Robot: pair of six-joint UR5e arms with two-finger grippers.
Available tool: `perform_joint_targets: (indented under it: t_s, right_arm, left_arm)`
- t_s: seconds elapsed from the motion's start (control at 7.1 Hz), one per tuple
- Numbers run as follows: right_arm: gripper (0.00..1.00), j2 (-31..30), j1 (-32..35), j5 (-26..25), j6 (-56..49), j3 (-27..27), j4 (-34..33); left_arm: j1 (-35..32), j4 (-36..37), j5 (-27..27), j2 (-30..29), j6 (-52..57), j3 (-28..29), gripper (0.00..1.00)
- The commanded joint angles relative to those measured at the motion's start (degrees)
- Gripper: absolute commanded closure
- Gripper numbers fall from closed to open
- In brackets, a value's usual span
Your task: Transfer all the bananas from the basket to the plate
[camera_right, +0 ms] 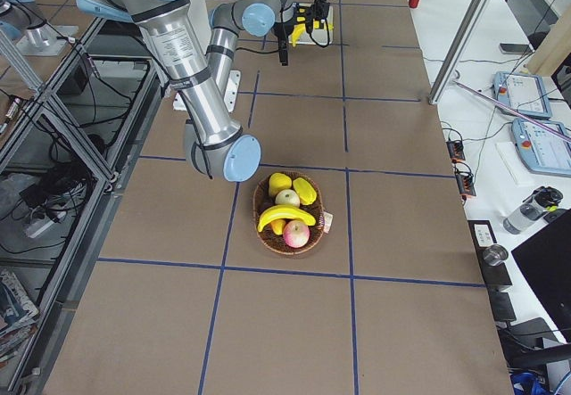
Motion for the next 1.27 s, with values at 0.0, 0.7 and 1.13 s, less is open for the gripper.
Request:
perform_joint_targets:
  t_s: [0.0, 0.7, 1.13]
  right_arm:
    - [0.0, -1.3, 0.9, -0.2, -0.2, -0.3, 0.0]
    - [0.0, -2.7, 2.4, -0.4, -0.1, -0.3, 0.0]
    - [0.0, -2.8, 2.6, -0.4, -0.1, -0.3, 0.0]
  left_arm:
    - [-9.1, 0.7, -7.9, 7.8, 9.4, 1.5, 1.0]
    - [-6.2, 9.9, 5.6, 8.3, 11.2, -0.7, 1.0]
    - [-3.5, 45.7, 23.1, 6.6, 37.9, -14.7, 1.0]
